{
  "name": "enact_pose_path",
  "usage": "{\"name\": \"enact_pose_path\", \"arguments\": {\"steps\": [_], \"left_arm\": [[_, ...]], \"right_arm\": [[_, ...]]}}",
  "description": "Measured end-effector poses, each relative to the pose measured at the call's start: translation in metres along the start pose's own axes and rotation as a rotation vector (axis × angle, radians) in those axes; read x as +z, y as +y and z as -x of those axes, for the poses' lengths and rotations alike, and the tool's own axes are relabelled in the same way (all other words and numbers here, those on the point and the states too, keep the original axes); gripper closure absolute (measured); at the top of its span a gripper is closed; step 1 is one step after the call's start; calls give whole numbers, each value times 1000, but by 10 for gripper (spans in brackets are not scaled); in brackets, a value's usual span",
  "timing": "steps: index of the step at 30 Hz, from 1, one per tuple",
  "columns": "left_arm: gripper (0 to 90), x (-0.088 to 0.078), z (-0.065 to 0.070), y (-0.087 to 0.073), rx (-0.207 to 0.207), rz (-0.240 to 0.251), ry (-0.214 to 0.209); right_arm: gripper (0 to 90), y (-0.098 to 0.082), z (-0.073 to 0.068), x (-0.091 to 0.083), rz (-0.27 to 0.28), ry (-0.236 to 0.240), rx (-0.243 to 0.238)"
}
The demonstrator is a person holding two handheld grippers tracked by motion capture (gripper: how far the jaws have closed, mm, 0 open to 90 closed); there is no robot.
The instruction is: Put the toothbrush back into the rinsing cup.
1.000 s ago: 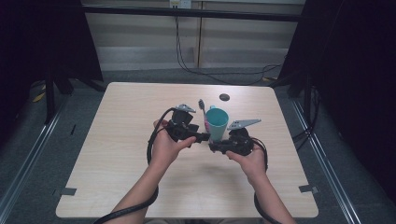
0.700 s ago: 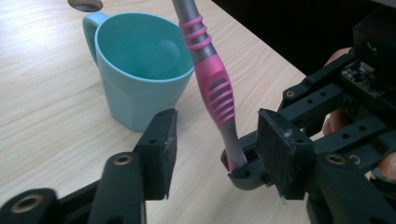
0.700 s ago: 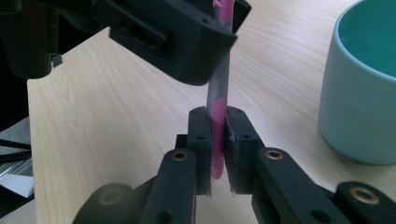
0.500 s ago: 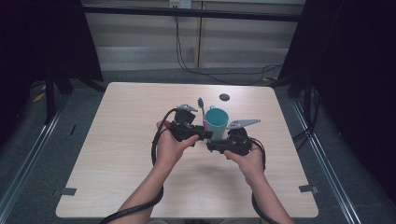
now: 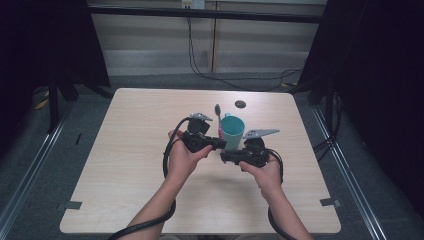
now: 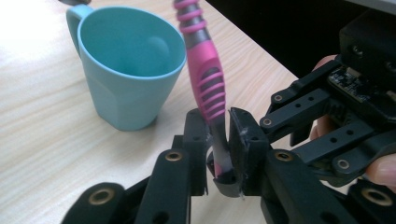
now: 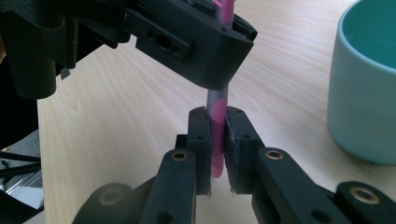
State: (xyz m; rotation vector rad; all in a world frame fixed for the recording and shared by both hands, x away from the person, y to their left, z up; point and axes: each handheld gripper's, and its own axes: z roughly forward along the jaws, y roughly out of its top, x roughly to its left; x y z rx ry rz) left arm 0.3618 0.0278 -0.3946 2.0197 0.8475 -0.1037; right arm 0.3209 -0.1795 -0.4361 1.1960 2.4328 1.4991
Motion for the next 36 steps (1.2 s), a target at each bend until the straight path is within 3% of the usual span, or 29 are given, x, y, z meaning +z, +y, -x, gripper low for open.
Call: {"name": "enact_pose_path", "arguments": {"steps": [7,17,20,23,27,36], "left_arm": [[828,-1,4,2,10,-8,6],[832,-1,3,1,12,12,11],[833,-3,3,1,5,13,8],[833,-5,4,2,25,10,18],[833,-11,1,1,21,3,30],[832,-14,-8,-6,17,0,51]], "right_arm": [[814,-1,-3,3,13,14,33],[765,3,-9,6,13,27,6],[681,1,-9,8,8,34,2],[599,1,-10,10,-25,-4,-42],[520,-2,-5,7,-23,-2,-34],[472,3,4,-14,5,-34,-10]]}}
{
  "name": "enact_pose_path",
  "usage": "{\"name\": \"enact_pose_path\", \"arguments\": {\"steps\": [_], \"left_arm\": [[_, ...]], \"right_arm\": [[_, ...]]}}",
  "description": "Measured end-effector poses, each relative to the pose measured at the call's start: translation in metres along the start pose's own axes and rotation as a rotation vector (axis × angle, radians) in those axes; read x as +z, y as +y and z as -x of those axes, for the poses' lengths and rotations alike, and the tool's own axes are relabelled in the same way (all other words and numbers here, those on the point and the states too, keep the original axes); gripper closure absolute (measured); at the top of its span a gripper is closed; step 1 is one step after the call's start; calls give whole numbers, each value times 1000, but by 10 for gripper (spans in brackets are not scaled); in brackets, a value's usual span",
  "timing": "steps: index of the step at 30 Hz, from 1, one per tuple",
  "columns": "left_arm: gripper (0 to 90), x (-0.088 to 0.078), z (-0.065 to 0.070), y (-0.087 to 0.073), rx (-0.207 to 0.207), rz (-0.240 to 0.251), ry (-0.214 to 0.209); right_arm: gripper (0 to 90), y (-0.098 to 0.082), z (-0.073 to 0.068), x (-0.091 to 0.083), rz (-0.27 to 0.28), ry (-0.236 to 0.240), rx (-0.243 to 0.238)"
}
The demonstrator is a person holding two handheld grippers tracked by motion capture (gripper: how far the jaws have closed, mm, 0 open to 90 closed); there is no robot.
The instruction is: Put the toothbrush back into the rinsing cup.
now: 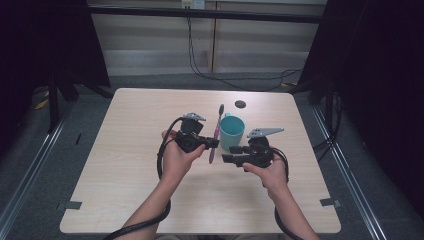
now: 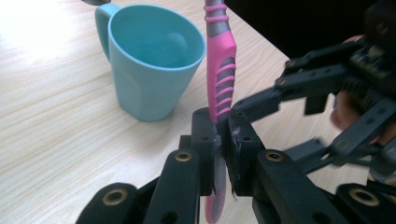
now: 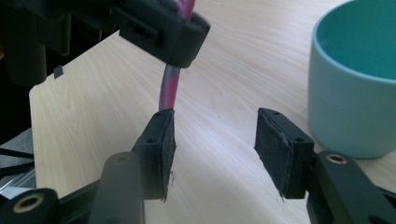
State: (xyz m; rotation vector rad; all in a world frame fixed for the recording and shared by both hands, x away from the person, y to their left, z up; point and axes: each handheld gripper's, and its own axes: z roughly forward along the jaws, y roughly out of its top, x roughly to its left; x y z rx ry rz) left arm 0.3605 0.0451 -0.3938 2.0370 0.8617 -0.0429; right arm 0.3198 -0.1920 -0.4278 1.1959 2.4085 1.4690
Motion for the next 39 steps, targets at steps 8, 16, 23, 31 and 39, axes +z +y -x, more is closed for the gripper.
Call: {"name": "enact_pose_path", "arguments": {"steps": [8,16,23,31,39], "left_arm": [[833,-2,-3,-3,8,-13,13],[832,0,0,-6,1,-10,-6],[832,8,6,-9,3,-10,-19],[832,17,17,-9,19,-12,-57],[831,21,20,-9,16,6,-72]], "right_arm": [[467,11,6,-14,56,-13,37],[517,31,7,-25,101,-1,61],[529,44,1,-22,115,9,70],[600,54,-1,-16,143,10,87],[690,55,1,-14,130,2,122]]}}
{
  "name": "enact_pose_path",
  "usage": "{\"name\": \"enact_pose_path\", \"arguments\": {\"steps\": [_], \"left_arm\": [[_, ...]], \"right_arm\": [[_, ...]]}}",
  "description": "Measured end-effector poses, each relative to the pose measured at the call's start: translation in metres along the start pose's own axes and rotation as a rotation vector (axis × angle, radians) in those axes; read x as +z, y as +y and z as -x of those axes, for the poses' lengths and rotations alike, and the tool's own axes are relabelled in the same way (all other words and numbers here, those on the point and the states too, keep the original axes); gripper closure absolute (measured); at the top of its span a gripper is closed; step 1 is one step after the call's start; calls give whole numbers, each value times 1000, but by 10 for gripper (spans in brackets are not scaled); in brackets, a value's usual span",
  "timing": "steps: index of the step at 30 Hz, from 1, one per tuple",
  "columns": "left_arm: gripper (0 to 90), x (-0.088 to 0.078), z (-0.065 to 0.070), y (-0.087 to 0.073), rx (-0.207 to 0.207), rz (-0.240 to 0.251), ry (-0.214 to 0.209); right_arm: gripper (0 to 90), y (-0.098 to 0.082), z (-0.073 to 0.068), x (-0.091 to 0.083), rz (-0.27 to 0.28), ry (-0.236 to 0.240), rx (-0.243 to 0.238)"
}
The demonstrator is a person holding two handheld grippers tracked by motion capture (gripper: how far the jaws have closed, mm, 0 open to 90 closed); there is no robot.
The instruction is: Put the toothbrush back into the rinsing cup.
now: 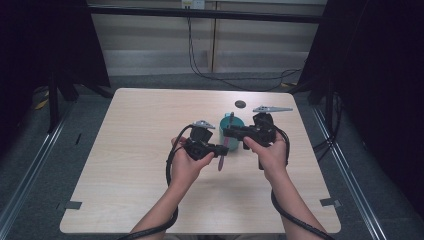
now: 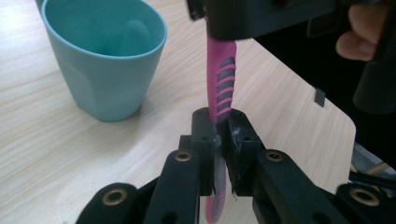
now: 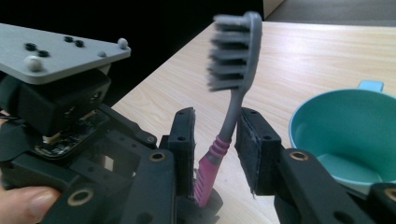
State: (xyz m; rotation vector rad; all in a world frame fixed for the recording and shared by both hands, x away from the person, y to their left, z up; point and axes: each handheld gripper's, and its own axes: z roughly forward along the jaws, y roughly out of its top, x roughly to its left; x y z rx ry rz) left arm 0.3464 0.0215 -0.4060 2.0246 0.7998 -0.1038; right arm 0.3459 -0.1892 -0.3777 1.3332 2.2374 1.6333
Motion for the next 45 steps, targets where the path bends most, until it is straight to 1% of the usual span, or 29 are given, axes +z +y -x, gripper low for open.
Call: {"name": "enact_pose_path", "arguments": {"steps": [1,3,5,6,10,15,19,23,24,26,27,29,30,31,34,36,38,41,45], "left_arm": [[831,0,0,0,1,4,0],[831,0,0,1,-4,11,-8],[831,0,1,1,2,11,-3],[830,1,1,1,-4,13,-7],[829,2,1,0,-3,26,-5],[806,2,3,1,0,35,-10],[785,3,6,2,7,37,-13],[760,2,5,2,1,44,-28],[734,2,4,2,2,47,-25],[643,1,3,1,6,42,-10],[594,1,3,1,9,48,0],[521,0,2,0,33,37,27],[486,-1,2,0,38,35,35],[447,-1,1,-1,35,38,38],[336,-4,-1,-3,46,41,57],[301,-6,-3,-6,47,42,68],[253,-8,-6,-9,37,40,77],[225,-10,-11,-18,41,33,101],[200,-13,-19,-32,43,23,120]], "right_arm": [[710,-1,1,1,2,2,-4],[742,-2,2,1,11,8,9],[773,-4,3,2,23,21,23],[778,-4,3,2,28,28,29],[812,-3,1,3,38,38,32],[828,-2,-1,6,39,59,44],[831,-2,-3,7,44,57,38],[832,-1,-3,6,45,60,43],[832,-1,-3,6,44,61,41],[832,-1,-2,5,46,61,41],[832,-1,-1,4,49,61,45],[832,-1,1,2,59,62,47],[832,-1,1,1,60,64,48],[832,-1,1,1,63,59,48],[832,1,2,-2,72,52,39],[832,3,2,-4,76,48,31],[832,4,3,-7,83,45,30],[832,5,5,-10,92,45,29],[832,6,8,-15,104,40,28]]}}
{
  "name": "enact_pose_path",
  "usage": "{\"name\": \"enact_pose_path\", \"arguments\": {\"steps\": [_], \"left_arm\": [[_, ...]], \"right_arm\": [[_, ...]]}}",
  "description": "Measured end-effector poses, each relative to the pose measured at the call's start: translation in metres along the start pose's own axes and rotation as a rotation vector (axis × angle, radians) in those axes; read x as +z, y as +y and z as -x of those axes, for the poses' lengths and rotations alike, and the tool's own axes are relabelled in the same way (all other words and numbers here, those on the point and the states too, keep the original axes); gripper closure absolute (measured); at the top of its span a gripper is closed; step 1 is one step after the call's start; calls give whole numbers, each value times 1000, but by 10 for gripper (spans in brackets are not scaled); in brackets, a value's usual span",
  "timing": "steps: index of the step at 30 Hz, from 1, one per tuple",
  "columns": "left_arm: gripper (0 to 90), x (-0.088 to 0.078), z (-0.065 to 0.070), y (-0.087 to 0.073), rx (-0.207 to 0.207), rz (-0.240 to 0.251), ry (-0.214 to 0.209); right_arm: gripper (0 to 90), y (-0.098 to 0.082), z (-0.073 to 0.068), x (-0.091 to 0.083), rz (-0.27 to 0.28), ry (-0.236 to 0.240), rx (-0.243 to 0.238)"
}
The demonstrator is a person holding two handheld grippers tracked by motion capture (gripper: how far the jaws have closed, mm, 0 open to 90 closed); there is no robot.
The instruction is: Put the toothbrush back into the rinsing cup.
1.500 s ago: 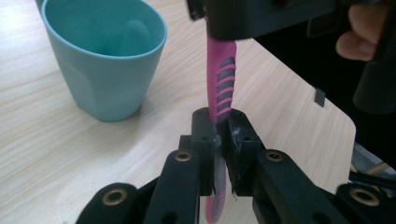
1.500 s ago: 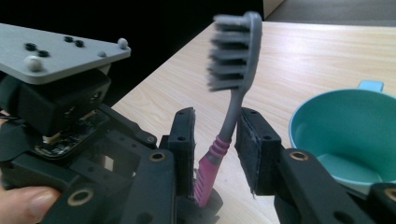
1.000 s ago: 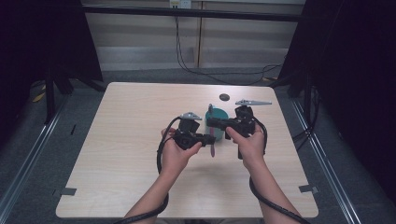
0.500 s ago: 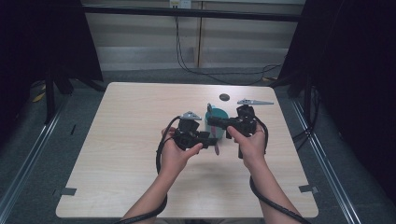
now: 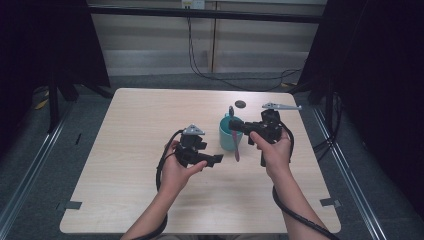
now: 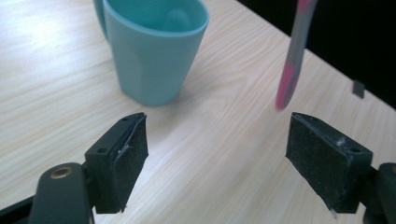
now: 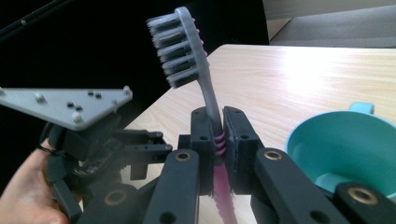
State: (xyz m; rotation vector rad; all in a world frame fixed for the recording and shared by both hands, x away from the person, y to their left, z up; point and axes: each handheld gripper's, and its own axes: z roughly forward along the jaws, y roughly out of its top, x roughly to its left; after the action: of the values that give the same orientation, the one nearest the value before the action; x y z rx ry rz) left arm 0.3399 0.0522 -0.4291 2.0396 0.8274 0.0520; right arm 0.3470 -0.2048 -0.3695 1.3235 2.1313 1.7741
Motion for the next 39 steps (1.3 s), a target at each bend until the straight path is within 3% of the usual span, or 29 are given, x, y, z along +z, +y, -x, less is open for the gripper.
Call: {"name": "enact_pose_path", "arguments": {"steps": [5,9,16,19,39], "left_arm": [[188,-1,-8,-16,-5,-13,10],[179,0,-10,-29,33,-43,21],[174,3,-18,-48,46,-76,45],[174,3,-20,-52,74,-93,57],[179,9,-30,-79,140,-127,112]], "right_arm": [[832,2,2,-3,17,-7,-9],[832,3,2,-4,23,-10,-17],[832,7,2,-5,25,-19,-28],[832,8,2,-5,24,-17,-33],[832,16,3,-5,26,-26,-52]]}}
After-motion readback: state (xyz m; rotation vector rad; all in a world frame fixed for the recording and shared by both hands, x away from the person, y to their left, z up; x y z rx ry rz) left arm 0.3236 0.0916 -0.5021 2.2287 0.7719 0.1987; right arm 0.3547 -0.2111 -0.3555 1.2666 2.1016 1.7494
